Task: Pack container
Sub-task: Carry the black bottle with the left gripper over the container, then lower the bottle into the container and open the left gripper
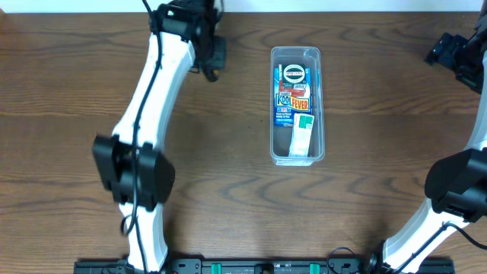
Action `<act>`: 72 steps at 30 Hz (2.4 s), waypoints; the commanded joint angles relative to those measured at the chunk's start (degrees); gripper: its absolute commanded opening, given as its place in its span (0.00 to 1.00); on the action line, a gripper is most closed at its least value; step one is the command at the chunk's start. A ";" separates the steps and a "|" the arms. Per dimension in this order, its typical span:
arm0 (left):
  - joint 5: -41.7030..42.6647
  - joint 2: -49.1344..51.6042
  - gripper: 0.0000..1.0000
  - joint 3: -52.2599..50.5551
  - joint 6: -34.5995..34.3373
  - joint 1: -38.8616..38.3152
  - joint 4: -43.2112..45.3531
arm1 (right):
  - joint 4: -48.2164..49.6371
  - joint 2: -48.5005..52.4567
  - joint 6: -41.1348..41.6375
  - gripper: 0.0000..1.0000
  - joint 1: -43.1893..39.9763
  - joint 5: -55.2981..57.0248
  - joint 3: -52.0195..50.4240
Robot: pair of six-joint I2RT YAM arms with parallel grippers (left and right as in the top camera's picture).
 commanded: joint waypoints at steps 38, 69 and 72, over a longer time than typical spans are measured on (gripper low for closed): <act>1.86 5.75 0.32 0.61 -18.10 -23.80 -6.16 | -0.04 -1.01 0.81 0.99 -0.20 0.61 -0.15; -3.17 9.77 0.32 -3.50 -20.65 -25.27 -2.89 | -0.04 -1.01 0.81 0.99 -0.35 0.61 -0.15; -3.06 9.77 0.32 -3.52 -20.68 -25.24 -2.89 | -0.04 -1.01 0.81 0.99 -0.35 0.61 -0.15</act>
